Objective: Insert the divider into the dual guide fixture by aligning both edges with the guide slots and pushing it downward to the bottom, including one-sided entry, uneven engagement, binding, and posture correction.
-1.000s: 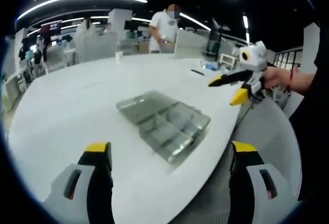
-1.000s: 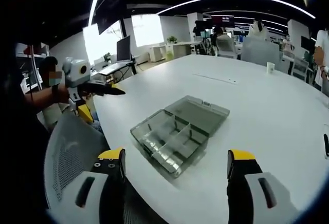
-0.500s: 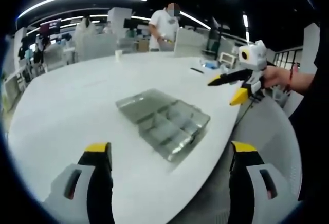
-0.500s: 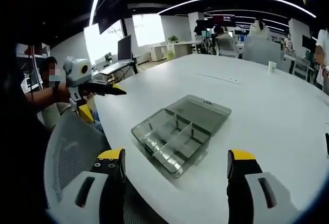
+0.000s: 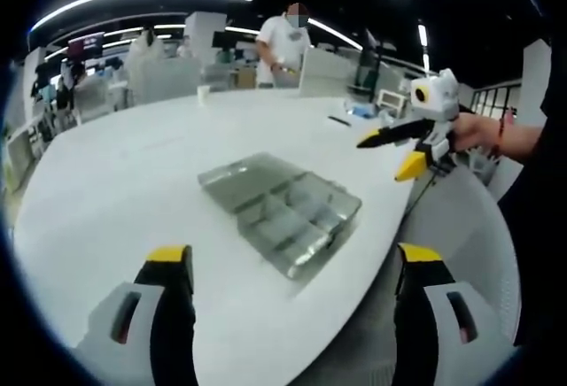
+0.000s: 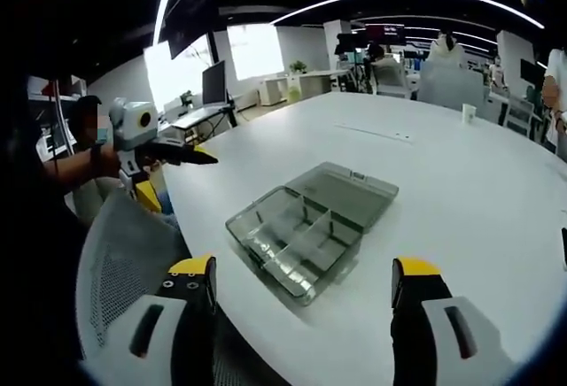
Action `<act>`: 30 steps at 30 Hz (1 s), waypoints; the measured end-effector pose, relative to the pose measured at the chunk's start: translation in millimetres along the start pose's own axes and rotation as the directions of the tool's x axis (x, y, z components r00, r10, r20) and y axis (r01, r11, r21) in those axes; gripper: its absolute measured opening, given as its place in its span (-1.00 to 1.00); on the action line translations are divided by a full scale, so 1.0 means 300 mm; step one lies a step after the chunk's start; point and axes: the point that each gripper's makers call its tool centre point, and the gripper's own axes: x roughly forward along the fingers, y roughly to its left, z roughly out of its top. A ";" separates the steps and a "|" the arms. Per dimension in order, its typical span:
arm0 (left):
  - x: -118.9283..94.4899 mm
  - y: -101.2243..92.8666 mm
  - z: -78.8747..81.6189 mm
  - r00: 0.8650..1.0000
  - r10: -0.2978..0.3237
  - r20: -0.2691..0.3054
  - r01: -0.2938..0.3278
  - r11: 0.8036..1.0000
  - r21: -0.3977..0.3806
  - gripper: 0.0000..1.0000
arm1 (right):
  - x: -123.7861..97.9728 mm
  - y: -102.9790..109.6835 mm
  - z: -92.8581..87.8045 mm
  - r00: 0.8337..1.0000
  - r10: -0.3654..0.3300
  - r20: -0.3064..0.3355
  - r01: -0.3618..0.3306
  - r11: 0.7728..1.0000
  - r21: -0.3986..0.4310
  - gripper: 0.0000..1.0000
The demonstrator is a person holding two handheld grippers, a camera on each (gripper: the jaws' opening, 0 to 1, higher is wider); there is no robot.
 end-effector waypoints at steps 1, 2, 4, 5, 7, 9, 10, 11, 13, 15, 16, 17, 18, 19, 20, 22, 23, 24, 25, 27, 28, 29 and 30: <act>0.000 0.001 0.000 1.000 0.003 0.001 -0.003 1.000 0.000 0.86 | 0.001 0.001 0.001 1.000 0.000 0.001 0.000 1.000 0.001 0.60; -0.001 0.003 -0.001 1.000 0.005 -0.001 -0.005 1.000 -0.002 0.86 | 0.002 0.000 0.001 1.000 -0.001 -0.002 0.001 1.000 0.002 0.60; -0.001 0.005 -0.001 1.000 0.007 0.000 -0.007 1.000 -0.001 0.86 | 0.001 0.000 0.004 1.000 -0.002 0.002 0.002 1.000 -0.001 0.60; -0.001 0.004 0.000 1.000 0.006 0.002 -0.006 1.000 -0.002 0.86 | 0.002 0.001 0.006 1.000 -0.001 0.005 0.001 1.000 0.000 0.60; 0.000 0.003 0.000 1.000 0.005 0.001 -0.005 1.000 0.000 0.86 | 0.002 0.002 0.006 1.000 0.001 0.003 -0.001 1.000 0.000 0.60; 0.000 0.003 0.000 1.000 0.005 0.000 -0.005 1.000 0.001 0.86 | 0.001 -0.001 0.005 1.000 -0.003 0.000 0.003 1.000 -0.005 0.60; 0.001 0.003 0.000 1.000 0.005 0.001 -0.005 1.000 -0.001 0.86 | 0.000 0.000 0.005 1.000 -0.002 0.002 0.002 1.000 -0.002 0.60; 0.001 0.002 0.000 1.000 0.004 0.002 -0.004 1.000 -0.002 0.86 | 0.000 0.000 0.006 1.000 -0.002 0.003 0.002 1.000 0.001 0.60; 0.001 0.001 -0.002 1.000 0.003 0.000 -0.003 1.000 0.000 0.86 | -0.001 -0.001 0.005 1.000 -0.003 0.001 0.003 1.000 -0.003 0.60; 0.001 0.000 -0.004 1.000 0.002 -0.002 -0.002 1.000 -0.001 0.86 | -0.002 -0.001 0.003 1.000 -0.002 -0.001 0.002 1.000 -0.001 0.60; 0.001 0.000 -0.004 1.000 0.002 -0.001 -0.002 1.000 -0.001 0.86 | -0.002 -0.002 0.002 1.000 -0.003 -0.002 0.003 1.000 -0.001 0.60; 0.000 0.000 -0.004 1.000 0.001 -0.001 -0.001 1.000 -0.002 0.86 | -0.002 -0.003 0.003 1.000 -0.004 -0.001 0.004 1.000 -0.001 0.60; 0.000 0.000 -0.003 1.000 0.002 -0.001 -0.002 1.000 -0.003 0.86 | -0.001 -0.003 0.003 1.000 -0.004 0.001 0.004 1.000 -0.001 0.60; -0.001 0.001 -0.002 1.000 0.002 0.000 -0.002 1.000 -0.002 0.86 | 0.000 -0.002 0.004 1.000 -0.002 0.003 0.002 1.000 0.001 0.60; -0.001 0.003 -0.001 1.000 0.004 0.001 -0.004 1.000 -0.001 0.86 | 0.001 0.001 0.002 1.000 0.002 0.001 -0.002 1.000 0.005 0.60; -0.001 0.008 0.008 1.000 0.011 0.016 -0.011 1.000 0.001 0.87 | 0.003 0.004 0.001 1.000 0.001 -0.001 -0.001 1.000 -0.003 0.60; -0.002 0.009 0.012 1.000 0.013 0.023 -0.013 1.000 -0.002 0.87 | 0.003 0.004 0.001 1.000 0.001 -0.001 -0.001 1.000 -0.002 0.60; -0.003 0.009 0.013 1.000 0.014 0.022 -0.013 1.000 -0.005 0.87 | 0.004 0.006 0.001 1.000 0.004 -0.001 -0.004 1.000 0.002 0.60; -0.003 0.011 0.014 1.000 0.017 0.019 -0.017 1.000 -0.005 0.87 | 0.004 0.006 0.001 1.000 0.004 0.000 -0.004 1.000 0.002 0.60; -0.004 0.010 0.015 1.000 0.016 0.019 -0.016 1.000 -0.002 0.88 | 0.004 0.005 0.003 1.000 0.002 0.002 -0.002 1.000 0.000 0.60; -0.003 0.009 0.016 1.000 0.014 0.023 -0.014 1.000 -0.006 0.88 | 0.004 0.005 0.003 1.000 0.004 0.002 -0.004 1.000 0.000 0.60; -0.004 0.008 0.018 1.000 0.013 0.026 -0.013 1.000 -0.006 0.88 | 0.004 0.005 0.004 1.000 0.003 0.004 -0.003 1.000 0.002 0.60; -0.004 0.007 0.016 1.000 0.013 0.022 -0.012 1.000 -0.004 0.88 | 0.004 0.005 0.004 1.000 0.004 0.003 -0.004 1.000 0.004 0.60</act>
